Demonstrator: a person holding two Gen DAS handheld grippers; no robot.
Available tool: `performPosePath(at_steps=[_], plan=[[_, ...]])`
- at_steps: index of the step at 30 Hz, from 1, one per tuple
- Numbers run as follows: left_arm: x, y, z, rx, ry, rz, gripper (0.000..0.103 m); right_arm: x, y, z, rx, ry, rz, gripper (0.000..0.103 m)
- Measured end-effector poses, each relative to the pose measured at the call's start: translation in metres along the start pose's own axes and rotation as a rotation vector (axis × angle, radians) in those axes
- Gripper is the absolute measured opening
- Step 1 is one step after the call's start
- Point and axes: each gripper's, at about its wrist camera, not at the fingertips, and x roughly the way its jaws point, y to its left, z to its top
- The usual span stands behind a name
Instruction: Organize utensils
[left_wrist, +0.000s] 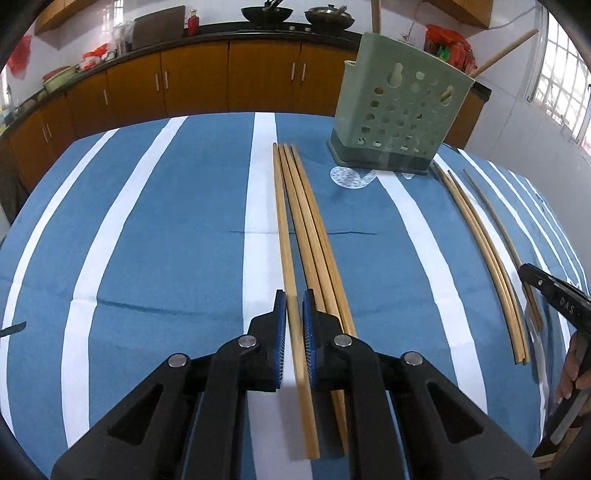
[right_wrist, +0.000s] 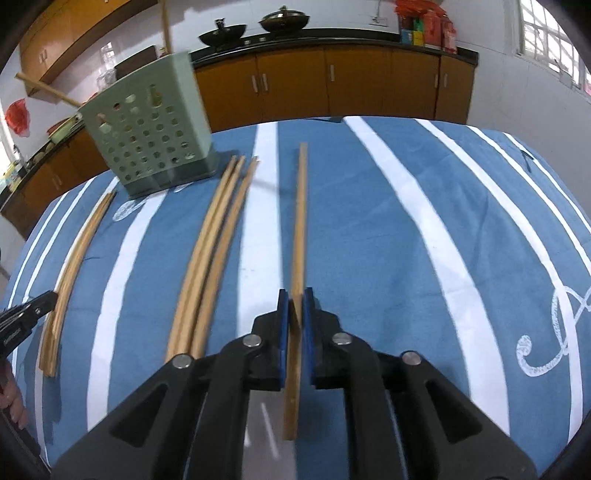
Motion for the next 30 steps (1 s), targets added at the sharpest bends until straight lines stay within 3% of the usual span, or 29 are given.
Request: performPosePath(at_steps=[6, 12, 30], plan=[[0.002, 0.013, 0.006, -0.031, -0.001, 0.045, 0.007, 0.002, 0.004, 0.003, -0.021, 0.000, -0.020, 0.008], [0.000, 0.049, 0.009, -0.103, -0.018, 0.068, 0.007, 0.001, -0.022, 0.006, 0.047, -0.010, -0.065, 0.008], [0.000, 0.050, 0.009, -0.127, -0.028, 0.064, 0.008, 0.003, -0.014, 0.006, -0.004, -0.002, -0.100, 0.009]])
